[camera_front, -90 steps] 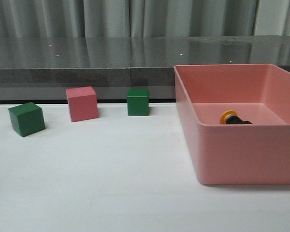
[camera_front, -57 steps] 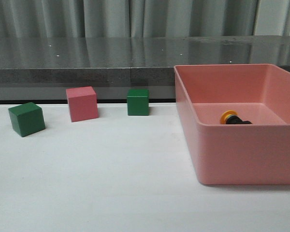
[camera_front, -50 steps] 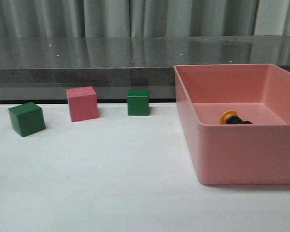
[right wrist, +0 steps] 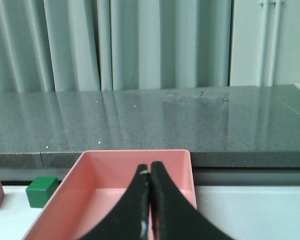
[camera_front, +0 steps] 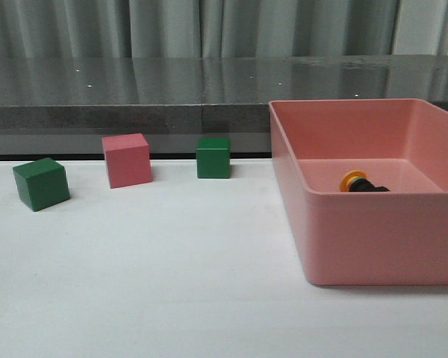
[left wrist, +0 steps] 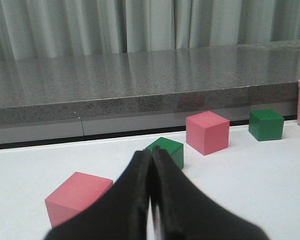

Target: Place and stand button with both arms

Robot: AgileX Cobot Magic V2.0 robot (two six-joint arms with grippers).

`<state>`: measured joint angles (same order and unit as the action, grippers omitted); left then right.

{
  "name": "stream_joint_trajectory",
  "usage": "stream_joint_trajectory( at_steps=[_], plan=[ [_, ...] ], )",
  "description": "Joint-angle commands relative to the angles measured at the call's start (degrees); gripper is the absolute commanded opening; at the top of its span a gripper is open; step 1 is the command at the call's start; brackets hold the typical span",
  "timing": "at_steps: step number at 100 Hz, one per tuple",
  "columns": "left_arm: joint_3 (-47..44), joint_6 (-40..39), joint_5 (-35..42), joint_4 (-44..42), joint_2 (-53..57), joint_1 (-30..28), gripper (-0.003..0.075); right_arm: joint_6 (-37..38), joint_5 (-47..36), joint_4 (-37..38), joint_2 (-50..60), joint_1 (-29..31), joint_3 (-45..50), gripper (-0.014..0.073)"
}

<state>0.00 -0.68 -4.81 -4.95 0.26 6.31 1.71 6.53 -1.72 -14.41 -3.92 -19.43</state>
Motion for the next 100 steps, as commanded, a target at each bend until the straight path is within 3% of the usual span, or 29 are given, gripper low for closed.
stream_joint_trajectory(
  at_steps=[1, 19, 31, 51, 61, 78, 85, 89, 100],
  plan=[
    [-2.6, -0.3, 4.5, 0.5, 1.7, -0.2, -0.0019, 0.1, 1.3, -0.2, -8.5, 0.2, -9.1, -0.0062],
    [-2.6, -0.3, 4.5, 0.5, 1.7, -0.2, -0.0020, 0.1, 5.7, -7.2, -23.9, 0.2, -22.5, -0.0062],
    [-2.6, -0.3, 4.5, 0.5, 1.7, -0.2, -0.0020, -0.6, 6.4, -7.8, -34.0, 0.1, -28.6, -0.0062],
    [-2.6, -0.3, 4.5, 0.5, 1.7, -0.2, -0.0020, -9.1, 14.7, -7.7, -49.1, -2.1, -36.3, -0.0035],
    [-2.6, -0.3, 4.5, 0.5, 1.7, -0.2, -0.0020, -9.5, 18.2, -7.7, -54.3, -4.1, -38.8, 0.0078],
    [-2.6, -0.3, 4.5, 0.5, 1.7, -0.2, -0.0020, -12.6, 18.4, -7.7, -59.8, -5.7, -39.8, 0.0496],
    [-2.6, -0.3, 4.5, 0.5, 1.7, -0.2, -0.0020, -13.8, 17.0, -7.7, -61.5, -5.7, -39.8, 0.0626],
    [-2.6, -0.3, 4.5, 0.5, 1.7, -0.2, -0.0020, -14.4, 16.1, -7.7, -62.7, -5.7, -39.8, 0.0663],
    [-2.6, -0.3, 4.5, 0.5, 1.7, -0.2, -0.0020, -15.7, 14.7, -7.7, -66.7, -5.7, -40.0, 0.0642]
  ],
)
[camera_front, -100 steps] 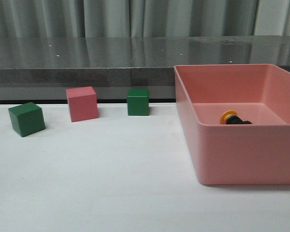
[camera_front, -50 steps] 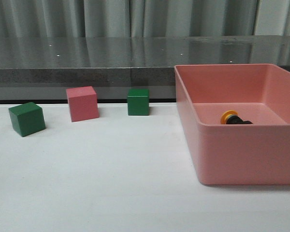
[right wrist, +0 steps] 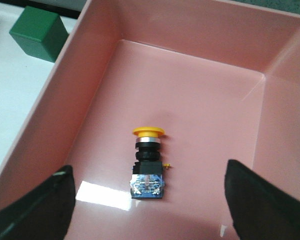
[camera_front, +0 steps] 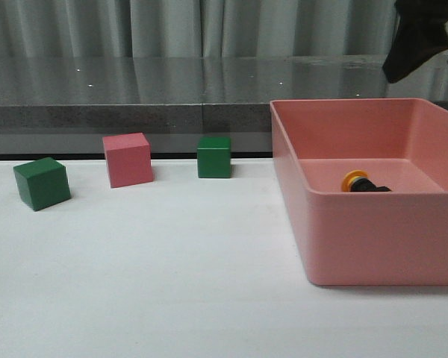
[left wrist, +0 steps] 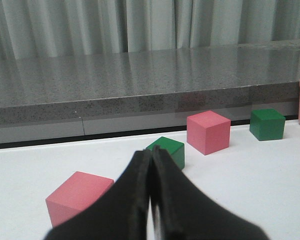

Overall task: Place and stand button with both arms
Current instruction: 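Lower the right gripper into the pink bin and grasp the yellow button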

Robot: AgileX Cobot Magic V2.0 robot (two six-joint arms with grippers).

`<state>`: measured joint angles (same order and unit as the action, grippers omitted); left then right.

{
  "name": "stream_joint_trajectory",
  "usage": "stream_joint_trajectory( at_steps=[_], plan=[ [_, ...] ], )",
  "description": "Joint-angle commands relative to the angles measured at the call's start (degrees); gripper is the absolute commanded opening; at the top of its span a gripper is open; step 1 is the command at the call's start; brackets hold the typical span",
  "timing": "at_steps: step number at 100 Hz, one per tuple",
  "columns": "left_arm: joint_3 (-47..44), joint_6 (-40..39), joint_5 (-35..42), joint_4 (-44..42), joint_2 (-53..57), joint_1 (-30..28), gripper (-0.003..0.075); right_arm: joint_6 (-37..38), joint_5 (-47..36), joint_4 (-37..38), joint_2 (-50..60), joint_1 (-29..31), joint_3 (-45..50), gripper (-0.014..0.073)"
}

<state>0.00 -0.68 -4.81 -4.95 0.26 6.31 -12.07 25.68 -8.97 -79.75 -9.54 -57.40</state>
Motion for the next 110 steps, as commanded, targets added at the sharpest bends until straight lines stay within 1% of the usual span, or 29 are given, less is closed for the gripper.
stream_joint_trajectory(
  at_steps=[1, 59, 68, 72, 77, 80, 82, 87, 89, 94, 99, 104, 110],
  plan=[
    [-2.6, -0.3, 4.5, 0.5, 1.7, -0.2, -0.0019, -2.1, -4.5, -0.4, -1.7, -0.1, -2.2, 0.0643],
    [-2.6, -0.3, 4.5, 0.5, 1.7, -0.2, -0.0020, -3.3, -5.2, 0.4, -23.2, -1.9, -6.5, 0.0643],
    [-2.6, -0.3, 4.5, 0.5, 1.7, -0.2, -0.0020, -3.3, -5.2, 0.6, -25.1, -1.9, -6.5, 0.0615],
    [-2.6, -0.3, 4.5, 0.5, 1.7, -0.2, -0.0019, -3.3, -5.2, 0.6, -25.6, -1.9, -6.5, 0.0575],
    [-2.6, -0.3, 4.5, 0.5, 1.7, -0.2, -0.0020, -3.3, -5.2, 0.6, -25.6, -1.9, -6.5, 0.0503],
    [-2.6, -0.3, 4.5, 0.5, 1.7, -0.2, -0.0019, -3.3, -5.2, 0.6, -25.6, -1.9, -6.5, 0.0435],
    [-2.6, -0.3, 4.5, 0.5, 1.7, -0.2, -0.0020, -3.3, -5.1, 0.6, -25.4, -1.9, -6.6, 0.0405],
    [-2.6, -0.3, 4.5, 0.5, 1.7, -0.2, -0.0020, -3.3, -4.5, 0.6, -25.1, -1.9, -6.9, 0.0273],
    [-2.6, -0.3, 4.5, 0.5, 1.7, -0.2, -0.0019, -3.3, -4.0, 0.6, -25.0, -1.9, -7.2, 0.0239],
    [-2.6, -0.3, 4.5, 0.5, 1.7, -0.2, -0.0020, -3.3, -2.2, 0.6, -24.5, -1.9, -8.2, 0.0117],
    [-2.6, -0.3, 4.5, 0.5, 1.7, -0.2, -0.0020, -3.3, 0.1, 0.6, -23.9, -1.9, -9.7, 0.0036],
    [-2.6, -0.3, 4.5, 0.5, 1.7, -0.2, -0.0020, -3.3, 2.8, 0.6, -22.9, -1.9, -11.5, -0.0011],
    [-2.6, -0.3, 4.5, 0.5, 1.7, -0.2, -0.0020, -3.3, 5.4, 0.6, -21.1, -1.9, -14.3, -0.0030]
  ],
)
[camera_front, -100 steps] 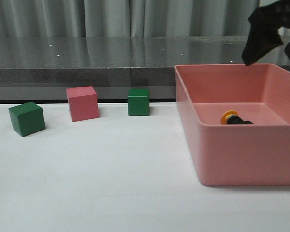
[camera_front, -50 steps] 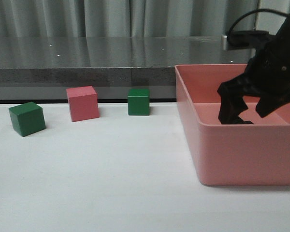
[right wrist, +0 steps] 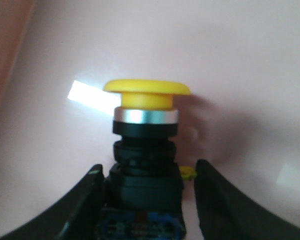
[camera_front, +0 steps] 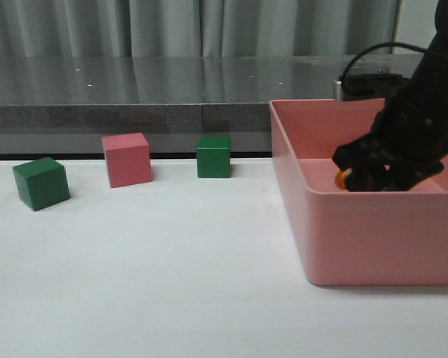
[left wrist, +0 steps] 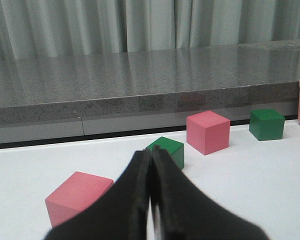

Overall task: Place and stand button with both arms
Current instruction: 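Lower the right gripper into the pink bin and grasp the yellow button, then lift the button out of the bin and lower it onto the table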

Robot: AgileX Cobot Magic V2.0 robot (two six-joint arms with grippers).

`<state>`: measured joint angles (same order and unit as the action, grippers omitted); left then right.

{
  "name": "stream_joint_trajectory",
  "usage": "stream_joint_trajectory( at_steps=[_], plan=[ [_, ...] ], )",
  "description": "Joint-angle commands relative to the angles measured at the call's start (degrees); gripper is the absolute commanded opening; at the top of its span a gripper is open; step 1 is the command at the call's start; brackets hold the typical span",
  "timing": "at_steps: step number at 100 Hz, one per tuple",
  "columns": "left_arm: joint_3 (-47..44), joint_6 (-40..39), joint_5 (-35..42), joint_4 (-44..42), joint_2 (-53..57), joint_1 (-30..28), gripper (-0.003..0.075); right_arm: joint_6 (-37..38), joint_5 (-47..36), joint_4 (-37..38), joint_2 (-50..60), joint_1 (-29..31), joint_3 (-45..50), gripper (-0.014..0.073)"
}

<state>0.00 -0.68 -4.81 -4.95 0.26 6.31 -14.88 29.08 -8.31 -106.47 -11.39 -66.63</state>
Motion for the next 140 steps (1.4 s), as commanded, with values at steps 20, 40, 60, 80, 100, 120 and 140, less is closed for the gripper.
stream_joint_trajectory(
  at_steps=[20, 40, 60, 80, 100, 120, 140],
  plan=[
    [-2.6, -0.3, 4.5, 0.5, 1.7, -0.2, -0.0020, -2.9, 10.4, 0.0, 11.0, -4.2, -15.8, -0.0029],
    [-2.6, -0.3, 4.5, 0.5, 1.7, -0.2, -0.0020, -20.1, 16.4, -4.3, 9.3, -15.1, -25.0, -0.0029],
    [-2.6, -0.3, 4.5, 0.5, 1.7, -0.2, -0.0020, -37.5, 14.0, -5.3, 1.4, -24.5, -28.8, -0.0029],
    [-2.6, -0.3, 4.5, 0.5, 1.7, -0.2, -0.0020, -47.0, 12.9, -5.3, -8.3, -29.1, -32.0, -0.0029],
    [-2.6, -0.3, 4.5, 0.5, 1.7, -0.2, -0.0020, -47.0, 12.7, -5.3, -14.1, -29.4, -35.0, -0.0029],
    [-2.6, -0.3, 4.5, 0.5, 1.7, -0.2, -0.0020, -47.0, 14.0, -5.6, -15.6, -29.4, -35.1, 0.0043],
    [-2.6, -0.3, 4.5, 0.5, 1.7, -0.2, -0.0020, -45.7, 15.8, -5.6, -16.3, -29.3, -35.1, 0.0372]
  ],
)
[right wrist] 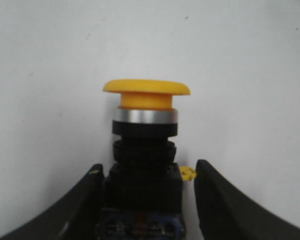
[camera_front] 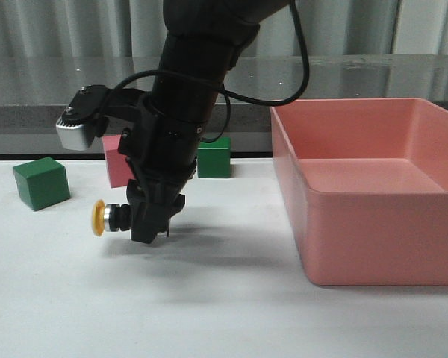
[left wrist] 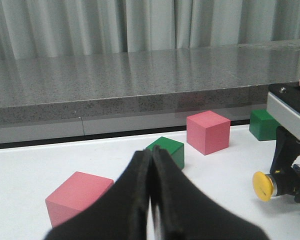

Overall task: Place and stand button with both arms
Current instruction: 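Lift the button out of the bin and lower it onto the table, then open the right gripper and raise it away from the button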

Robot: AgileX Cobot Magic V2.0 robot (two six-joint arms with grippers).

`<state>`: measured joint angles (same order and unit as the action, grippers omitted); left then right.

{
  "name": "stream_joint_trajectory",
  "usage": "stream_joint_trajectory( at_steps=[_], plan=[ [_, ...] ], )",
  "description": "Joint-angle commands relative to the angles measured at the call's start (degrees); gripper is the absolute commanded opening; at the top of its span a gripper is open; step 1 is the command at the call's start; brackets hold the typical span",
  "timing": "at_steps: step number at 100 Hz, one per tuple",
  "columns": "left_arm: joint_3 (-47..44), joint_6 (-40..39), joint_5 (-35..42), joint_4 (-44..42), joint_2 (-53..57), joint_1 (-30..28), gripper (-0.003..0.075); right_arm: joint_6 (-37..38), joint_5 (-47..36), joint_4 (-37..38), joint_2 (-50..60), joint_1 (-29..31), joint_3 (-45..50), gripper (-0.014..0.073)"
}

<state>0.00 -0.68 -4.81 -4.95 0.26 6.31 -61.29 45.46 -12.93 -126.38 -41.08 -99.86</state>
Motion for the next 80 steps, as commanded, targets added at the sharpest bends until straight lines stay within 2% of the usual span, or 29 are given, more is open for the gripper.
stream_joint_trajectory(
  at_steps=[1, 7, 17, 36, 46, 51, 58, 74, 80],
  plan=[
    [-2.6, -0.3, 4.5, 0.5, 1.7, -0.2, -0.0020, 0.9, -0.5, -1.0, 3.6, 0.3, -1.9, 0.0385],
    [-2.6, -0.3, 4.5, 0.5, 1.7, -0.2, -0.0020, 2.1, -0.8, -1.0, 3.6, 0.3, -1.9, 0.0478],
    [-2.6, -0.3, 4.5, 0.5, 1.7, -0.2, -0.0020, 3.2, -1.8, -1.0, 3.6, 0.3, -1.9, 0.0559],
    [-2.6, -0.3, 4.5, 0.5, 1.7, -0.2, -0.0020, 3.7, -1.9, -1.0, 4.2, 0.3, -1.9, 0.0570],
    [-2.6, -0.3, 4.5, 0.5, 1.7, -0.2, -0.0020, 4.8, 3.3, -1.0, 6.6, 0.3, -3.2, 0.0547],
    [-2.6, -0.3, 4.5, 0.5, 1.7, -0.2, -0.0020, 7.3, 6.2, -1.0, 8.7, 0.3, -4.1, 0.0499],
    [-2.6, -0.3, 4.5, 0.5, 1.7, -0.2, -0.0020, 10.5, 9.6, -0.5, 11.8, 0.8, -5.6, 0.0374],
    [-2.6, -0.3, 4.5, 0.5, 1.7, -0.2, -0.0019, 14.1, 17.5, -0.2, 19.7, 4.7, -6.9, -0.0064],
    [-2.6, -0.3, 4.5, 0.5, 1.7, -0.2, -0.0020, 17.1, 19.6, -0.2, 22.8, 7.5, -6.9, -0.0058]
  ],
)
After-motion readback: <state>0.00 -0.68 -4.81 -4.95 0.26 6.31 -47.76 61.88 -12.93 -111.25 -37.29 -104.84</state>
